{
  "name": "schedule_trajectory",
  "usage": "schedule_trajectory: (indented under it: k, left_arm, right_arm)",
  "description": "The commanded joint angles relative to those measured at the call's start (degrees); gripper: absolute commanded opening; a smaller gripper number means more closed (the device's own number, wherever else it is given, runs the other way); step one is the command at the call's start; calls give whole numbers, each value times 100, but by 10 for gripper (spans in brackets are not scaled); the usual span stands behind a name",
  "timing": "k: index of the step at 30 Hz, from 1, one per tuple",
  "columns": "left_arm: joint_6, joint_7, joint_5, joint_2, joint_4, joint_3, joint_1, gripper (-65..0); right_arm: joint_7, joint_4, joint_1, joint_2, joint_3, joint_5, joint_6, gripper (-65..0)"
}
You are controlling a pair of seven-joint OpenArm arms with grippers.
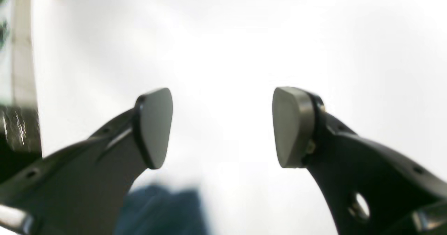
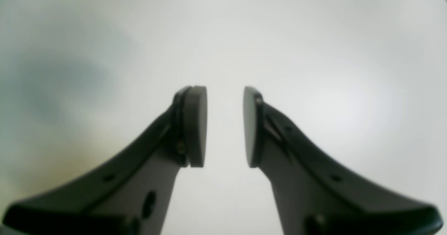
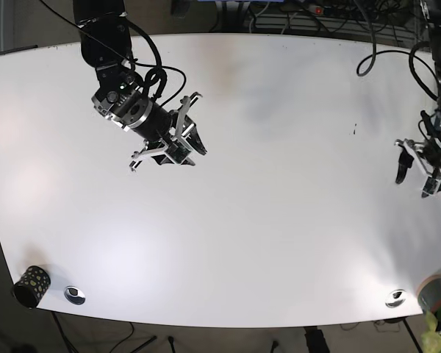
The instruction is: Fold the T-shirt properly
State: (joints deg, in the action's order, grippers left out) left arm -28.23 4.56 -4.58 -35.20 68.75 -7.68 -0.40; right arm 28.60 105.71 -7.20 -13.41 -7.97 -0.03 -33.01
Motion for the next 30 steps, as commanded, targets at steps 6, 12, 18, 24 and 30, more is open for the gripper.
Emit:
schedule_trajectory:
  k: [6, 12, 18, 24, 30]
  left_arm:
    - [999, -1418, -4, 975, 452, -54, 238, -236]
    - [1403, -2016, 638, 1907, 769, -80, 757, -236]
    - [1509, -1999, 761, 2399, 1551, -62, 1548, -236]
    - [1491, -1339, 770, 2865, 2580, -62, 2322, -239]
    - [1482, -829, 770, 3296, 3415, -62, 3201, -240]
  right_arm:
    - [-2275, -712, -190, 572, 1258, -907, 97, -485]
    - [-3339, -1222, -409, 616, 1970, -907, 343, -485]
    - [-3471, -1222, -831, 537, 2304, -625, 378, -485]
    - [-3436, -1204, -1438, 185, 2542, 412, 396, -484]
    - [-3436, -967, -2212, -158, 2551, 1010, 405, -484]
